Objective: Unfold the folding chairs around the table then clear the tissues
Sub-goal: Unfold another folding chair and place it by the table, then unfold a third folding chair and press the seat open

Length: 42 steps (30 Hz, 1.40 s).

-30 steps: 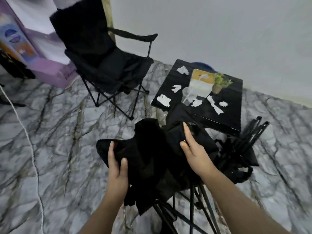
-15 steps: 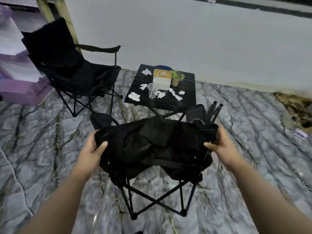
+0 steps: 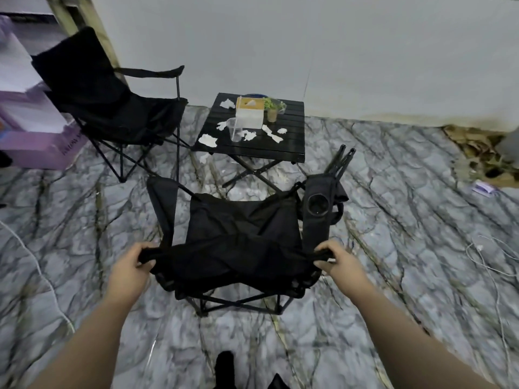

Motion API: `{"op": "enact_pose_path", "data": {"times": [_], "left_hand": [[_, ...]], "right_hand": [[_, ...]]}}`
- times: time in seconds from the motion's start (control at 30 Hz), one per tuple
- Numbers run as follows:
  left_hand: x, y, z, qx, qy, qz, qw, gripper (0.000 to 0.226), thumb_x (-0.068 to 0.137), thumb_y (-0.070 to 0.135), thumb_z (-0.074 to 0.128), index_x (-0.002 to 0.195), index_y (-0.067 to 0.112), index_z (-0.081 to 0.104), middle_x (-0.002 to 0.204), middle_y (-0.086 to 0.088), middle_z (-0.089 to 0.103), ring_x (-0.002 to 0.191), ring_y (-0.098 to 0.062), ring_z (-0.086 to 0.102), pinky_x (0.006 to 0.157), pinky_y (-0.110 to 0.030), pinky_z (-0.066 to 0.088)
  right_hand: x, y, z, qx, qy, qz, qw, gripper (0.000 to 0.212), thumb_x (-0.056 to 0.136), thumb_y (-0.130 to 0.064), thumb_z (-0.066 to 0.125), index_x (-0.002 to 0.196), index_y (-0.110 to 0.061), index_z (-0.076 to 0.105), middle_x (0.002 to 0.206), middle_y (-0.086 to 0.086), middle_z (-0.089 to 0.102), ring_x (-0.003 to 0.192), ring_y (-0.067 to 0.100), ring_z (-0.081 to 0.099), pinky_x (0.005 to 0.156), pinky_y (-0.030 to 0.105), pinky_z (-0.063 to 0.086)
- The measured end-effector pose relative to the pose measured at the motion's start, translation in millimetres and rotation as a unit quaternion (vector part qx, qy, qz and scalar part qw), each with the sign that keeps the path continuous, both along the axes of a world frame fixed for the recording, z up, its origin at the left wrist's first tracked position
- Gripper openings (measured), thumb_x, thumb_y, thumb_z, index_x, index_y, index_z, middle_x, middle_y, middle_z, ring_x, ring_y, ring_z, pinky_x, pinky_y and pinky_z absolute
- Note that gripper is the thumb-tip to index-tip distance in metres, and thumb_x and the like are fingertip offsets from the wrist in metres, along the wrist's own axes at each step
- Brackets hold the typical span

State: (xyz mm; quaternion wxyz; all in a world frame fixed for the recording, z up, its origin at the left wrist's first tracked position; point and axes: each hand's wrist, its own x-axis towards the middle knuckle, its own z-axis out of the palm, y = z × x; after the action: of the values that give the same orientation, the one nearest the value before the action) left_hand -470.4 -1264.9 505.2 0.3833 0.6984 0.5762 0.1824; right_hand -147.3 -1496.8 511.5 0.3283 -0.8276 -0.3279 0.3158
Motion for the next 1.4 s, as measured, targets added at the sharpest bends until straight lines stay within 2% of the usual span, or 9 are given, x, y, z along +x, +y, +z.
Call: {"op": "enact_pose_path", "data": {"times": [0.13,0.3,0.57,0.67,0.73,0.8,0.93,1.13,1.4], "left_hand": [[5,12,4,0.064,0.157,-0.065,0.983,0.015,0.087,-0.007,0.048,0.084,0.008,0.051,0.078,-0.013,0.054,0.07,-0.028,0.048,0.058,-0.036,0.034],[9,41,17,0.107,0.147,-0.049,0.982,0.01,0.089,-0.004,0.044,0.087,0.004,0.051,0.081,-0.014,0.052,0.07,-0.03,0.049,0.057,-0.036,0.035],[-18,50,13,0.037,0.225,-0.129,0.965,0.01,0.084,-0.001,0.051,0.085,0.008,0.051,0.087,-0.014,0.056,0.08,-0.031,0.053,0.064,-0.037,0.036],[-5,44,23,0.054,0.245,-0.162,0.954,0.019,0.081,0.009,0.061,0.084,0.025,0.053,0.09,0.001,0.058,0.088,-0.018,0.05,0.085,-0.04,0.038],[10,35,31,0.071,0.228,-0.228,0.944,0.021,0.079,0.019,0.066,0.085,0.034,0.053,0.09,0.014,0.058,0.091,-0.01,0.049,0.098,-0.044,0.032],[30,23,37,0.039,0.155,-0.276,0.948,0.022,0.079,0.024,0.068,0.082,0.038,0.051,0.089,0.02,0.06,0.093,-0.007,0.055,0.096,-0.04,0.039],[86,1,38,-0.054,0.052,-0.313,0.947,0.014,0.083,0.024,0.065,0.082,0.034,0.055,0.09,0.011,0.062,0.093,-0.006,0.058,0.08,-0.026,0.044],[207,-46,42,-0.095,0.007,-0.418,0.904,0.006,0.087,0.021,0.061,0.086,0.026,0.059,0.089,0.005,0.062,0.084,-0.006,0.058,0.07,-0.016,0.041],[404,-129,31,-0.147,-0.016,-0.476,0.867,0.002,0.088,0.025,0.058,0.088,0.024,0.06,0.096,-0.008,0.062,0.094,-0.022,0.063,0.087,-0.035,0.048]], "right_hand": [[5,3,4,-0.065,-0.107,0.068,0.99,0.012,0.089,-0.01,0.056,0.086,-0.012,0.045,0.084,0.006,0.052,0.077,0.026,0.049,0.061,0.033,0.035],[15,13,10,-0.047,-0.177,0.04,0.982,0.009,0.09,-0.014,0.055,0.09,-0.019,0.047,0.093,0.002,0.053,0.081,0.025,0.052,0.07,0.041,0.046],[-9,5,-6,-0.065,-0.145,0.055,0.986,0.008,0.091,-0.014,0.055,0.09,-0.017,0.048,0.093,0.004,0.054,0.08,0.023,0.052,0.063,0.032,0.039],[-9,9,1,-0.033,0.015,0.003,0.999,0.012,0.086,-0.016,0.064,0.094,-0.015,0.056,0.099,0.005,0.058,0.092,0.023,0.055,0.075,0.034,0.042],[-10,9,9,0.0,0.148,-0.047,0.988,0.019,0.083,-0.019,0.068,0.1,-0.017,0.059,0.106,0.002,0.058,0.099,0.02,0.054,0.086,0.036,0.043],[-11,7,15,0.024,0.194,-0.091,0.976,0.022,0.084,-0.025,0.068,0.103,-0.022,0.059,0.114,-0.002,0.056,0.107,0.017,0.052,0.091,0.035,0.041],[-6,-2,21,0.063,0.184,-0.17,0.966,0.013,0.087,-0.027,0.063,0.098,-0.021,0.06,0.115,0.002,0.058,0.102,0.015,0.055,0.083,0.027,0.042],[25,-54,19,0.06,0.191,-0.271,0.942,0.012,0.09,-0.023,0.059,0.1,-0.017,0.057,0.099,0.002,0.056,0.08,0.01,0.055,0.063,0.021,0.041],[145,-134,14,0.059,0.198,-0.319,0.925,0.005,0.09,-0.026,0.058,0.093,-0.022,0.059,0.101,0.006,0.057,0.094,0.022,0.057,0.071,0.025,0.043]]}}
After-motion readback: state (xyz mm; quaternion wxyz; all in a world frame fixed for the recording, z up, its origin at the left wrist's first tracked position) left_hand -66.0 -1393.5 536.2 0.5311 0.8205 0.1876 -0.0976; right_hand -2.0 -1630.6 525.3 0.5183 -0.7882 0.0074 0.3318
